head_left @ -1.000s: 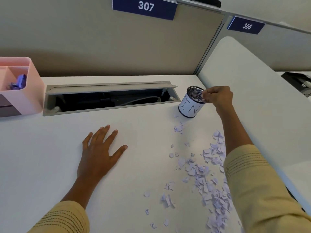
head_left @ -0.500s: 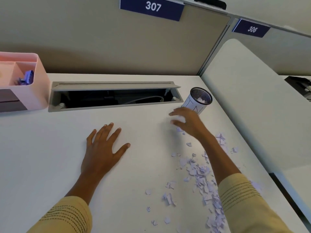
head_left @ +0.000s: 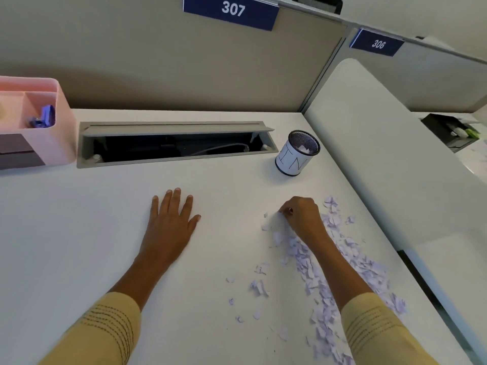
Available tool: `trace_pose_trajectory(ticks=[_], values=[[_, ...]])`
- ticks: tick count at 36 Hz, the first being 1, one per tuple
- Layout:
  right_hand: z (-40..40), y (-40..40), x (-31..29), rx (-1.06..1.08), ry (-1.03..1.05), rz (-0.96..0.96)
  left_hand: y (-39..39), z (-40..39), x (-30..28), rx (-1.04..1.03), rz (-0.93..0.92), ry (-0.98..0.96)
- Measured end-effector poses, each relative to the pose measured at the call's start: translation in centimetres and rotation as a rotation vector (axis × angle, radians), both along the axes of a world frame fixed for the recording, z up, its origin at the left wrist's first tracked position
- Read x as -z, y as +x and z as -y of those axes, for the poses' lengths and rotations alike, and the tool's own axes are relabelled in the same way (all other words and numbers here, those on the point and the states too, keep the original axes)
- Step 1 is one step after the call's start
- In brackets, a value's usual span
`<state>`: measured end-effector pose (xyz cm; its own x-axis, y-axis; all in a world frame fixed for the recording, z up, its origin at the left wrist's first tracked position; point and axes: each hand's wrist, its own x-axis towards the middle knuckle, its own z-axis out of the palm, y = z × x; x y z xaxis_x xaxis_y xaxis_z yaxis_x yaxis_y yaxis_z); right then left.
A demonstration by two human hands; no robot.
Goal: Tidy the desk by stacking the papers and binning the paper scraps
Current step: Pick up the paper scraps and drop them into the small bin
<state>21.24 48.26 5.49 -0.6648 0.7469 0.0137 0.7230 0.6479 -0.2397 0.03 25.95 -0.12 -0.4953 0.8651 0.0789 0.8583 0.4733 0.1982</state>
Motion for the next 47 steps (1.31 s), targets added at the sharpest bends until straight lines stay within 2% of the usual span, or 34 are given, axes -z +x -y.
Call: trace_pose_trajectory(ticks=[3, 7, 11, 17, 24, 29, 32, 34, 38, 40, 42, 47], values=[[-0.6, 0.2, -1.3, 0.091, -0.115, -0.029, 1.4, 0.2, 0.0, 0.113, -0.005, 0.019], [-1.9, 0.7, -4.2, 0.169, -0.175, -0.258, 2.3, 0.3, -0.3, 0.191, 0.028, 0.047], [-5.1, -0.1, -7.6, 0.225, -0.222, -0.485, 2.7, 0.2, -0.5, 0.150, 0.074, 0.074], [-9.8, -2.8, -10.0, 0.178, -0.144, -0.564, 4.2, -0.7, -0.8, 0.032, 0.098, 0.105], [-12.1, -4.3, -9.3, 0.045, -0.197, -0.414, 6.0, -1.3, -1.2, -0.012, 0.099, 0.111], [-11.0, -2.2, -10.9, -0.016, -0.132, -0.505, 7.4, -0.9, -1.0, -0.017, 0.135, 0.138], [-8.0, 0.1, -11.1, -0.043, -0.181, -0.549, 7.6, -0.7, -1.0, -0.022, 0.144, 0.149], [-5.8, 1.6, -10.1, -0.057, -0.280, -0.454, 7.6, -0.7, -1.0, -0.015, 0.143, 0.138], [-2.3, 4.0, -6.2, -0.079, -0.396, -0.041, 7.6, -0.6, -0.9, -0.017, 0.151, 0.111], [-0.9, 4.8, -4.4, -0.078, -0.425, 0.078, 7.7, -0.6, -0.9, -0.018, 0.149, 0.111], [0.2, 5.1, -2.9, -0.069, -0.447, 0.095, 7.7, -0.6, -0.9, -0.016, 0.149, 0.110], [1.6, 4.7, -1.2, -0.013, -0.413, -0.011, 7.8, -0.8, -0.8, -0.023, 0.119, 0.131]])
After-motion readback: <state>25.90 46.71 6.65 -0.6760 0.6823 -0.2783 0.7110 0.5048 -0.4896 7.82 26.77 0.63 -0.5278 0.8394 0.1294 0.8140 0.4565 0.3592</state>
